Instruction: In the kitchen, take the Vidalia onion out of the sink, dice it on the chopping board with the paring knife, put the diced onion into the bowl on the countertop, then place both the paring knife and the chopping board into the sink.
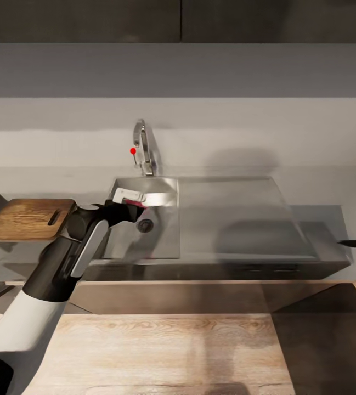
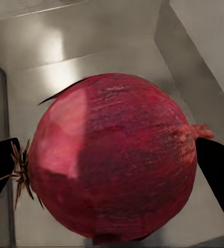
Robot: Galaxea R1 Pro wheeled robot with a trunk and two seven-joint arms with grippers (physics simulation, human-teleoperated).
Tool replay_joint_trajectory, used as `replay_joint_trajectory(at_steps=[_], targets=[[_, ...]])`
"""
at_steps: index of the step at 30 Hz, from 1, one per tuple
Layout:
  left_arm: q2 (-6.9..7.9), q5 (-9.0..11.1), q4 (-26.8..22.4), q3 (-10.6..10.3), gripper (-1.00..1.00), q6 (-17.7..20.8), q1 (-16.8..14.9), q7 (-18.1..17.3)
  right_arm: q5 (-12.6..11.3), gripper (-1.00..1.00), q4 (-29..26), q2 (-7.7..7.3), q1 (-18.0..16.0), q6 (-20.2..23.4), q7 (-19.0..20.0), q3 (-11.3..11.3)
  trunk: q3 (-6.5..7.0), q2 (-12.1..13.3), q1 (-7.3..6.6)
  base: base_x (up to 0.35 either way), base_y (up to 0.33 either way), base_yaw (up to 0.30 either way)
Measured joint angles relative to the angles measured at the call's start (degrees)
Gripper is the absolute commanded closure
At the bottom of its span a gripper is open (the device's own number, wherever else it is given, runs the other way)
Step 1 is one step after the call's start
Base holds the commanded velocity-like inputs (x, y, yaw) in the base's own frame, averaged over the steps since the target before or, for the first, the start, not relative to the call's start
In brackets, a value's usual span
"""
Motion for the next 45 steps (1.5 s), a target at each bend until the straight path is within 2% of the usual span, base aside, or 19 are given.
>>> replay_joint_trajectory(at_steps=[13,23,45], targets=[[0.02,0.0,-0.7,0.2,1.0,0.0,0.3,0.0,0.0,-1.0,0.0,0.06,0.0,-0.1,0.0,0.0,0.0,0.0,0.0,-0.042,0.289,0.0],[0.02,0.0,-0.7,5.3,1.0,0.0,0.3,0.0,0.0,-1.0,0.0,0.06,0.0,0.0,0.0,0.0,0.0,0.0,0.0,-0.001,0.306,0.0],[0.02,0.1,-0.7,5.5,1.0,0.0,0.3,0.0,0.0,-1.0,0.0,0.06,0.0,-0.1,0.0,0.0,0.0,0.0,0.0,0.0,0.306,0.0]])
